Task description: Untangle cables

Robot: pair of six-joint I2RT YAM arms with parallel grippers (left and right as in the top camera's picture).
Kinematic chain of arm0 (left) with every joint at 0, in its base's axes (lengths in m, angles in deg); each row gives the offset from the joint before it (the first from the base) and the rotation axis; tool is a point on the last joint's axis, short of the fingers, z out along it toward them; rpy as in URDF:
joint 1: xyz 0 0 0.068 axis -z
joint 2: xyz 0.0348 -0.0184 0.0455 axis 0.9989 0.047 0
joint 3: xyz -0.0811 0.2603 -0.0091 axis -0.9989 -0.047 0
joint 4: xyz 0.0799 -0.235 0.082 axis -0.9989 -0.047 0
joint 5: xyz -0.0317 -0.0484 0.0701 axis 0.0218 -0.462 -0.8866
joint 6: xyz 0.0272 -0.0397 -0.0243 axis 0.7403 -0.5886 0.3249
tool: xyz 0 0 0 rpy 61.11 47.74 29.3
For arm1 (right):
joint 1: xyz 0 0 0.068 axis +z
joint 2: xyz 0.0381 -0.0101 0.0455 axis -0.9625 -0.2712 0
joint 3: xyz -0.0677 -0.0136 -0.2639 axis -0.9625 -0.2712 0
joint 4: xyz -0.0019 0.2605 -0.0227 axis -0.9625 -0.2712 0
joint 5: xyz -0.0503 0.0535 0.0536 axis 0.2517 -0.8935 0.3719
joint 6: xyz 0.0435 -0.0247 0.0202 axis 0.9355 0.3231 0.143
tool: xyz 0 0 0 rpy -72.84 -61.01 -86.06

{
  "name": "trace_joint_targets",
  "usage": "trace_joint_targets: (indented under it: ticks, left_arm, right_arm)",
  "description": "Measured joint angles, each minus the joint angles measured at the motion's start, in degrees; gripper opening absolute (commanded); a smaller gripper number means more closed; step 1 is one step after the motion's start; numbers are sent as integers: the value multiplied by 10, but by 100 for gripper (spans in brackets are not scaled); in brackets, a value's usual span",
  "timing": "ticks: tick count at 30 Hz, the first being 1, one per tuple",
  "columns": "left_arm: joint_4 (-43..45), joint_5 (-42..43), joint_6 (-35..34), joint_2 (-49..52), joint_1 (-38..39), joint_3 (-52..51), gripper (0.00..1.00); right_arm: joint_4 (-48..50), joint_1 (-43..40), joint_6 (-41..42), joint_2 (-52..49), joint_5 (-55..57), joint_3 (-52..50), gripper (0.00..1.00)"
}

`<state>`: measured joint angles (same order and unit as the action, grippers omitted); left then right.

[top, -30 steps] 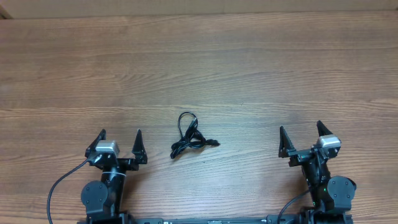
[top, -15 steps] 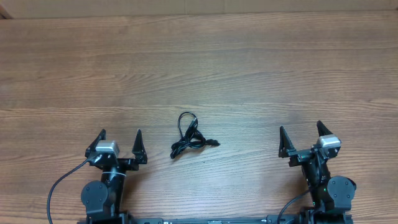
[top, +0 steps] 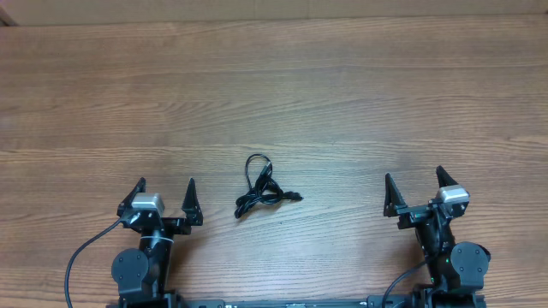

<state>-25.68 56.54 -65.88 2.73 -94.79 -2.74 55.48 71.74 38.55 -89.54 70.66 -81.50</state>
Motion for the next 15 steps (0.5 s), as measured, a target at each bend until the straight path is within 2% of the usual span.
trace_joint_targets:
  ticks: [15]
  left_arm:
    - [0, 0, 0, 0, 0, 0, 100]
  right_arm:
    - [0, 0, 0, 0, 0, 0, 100]
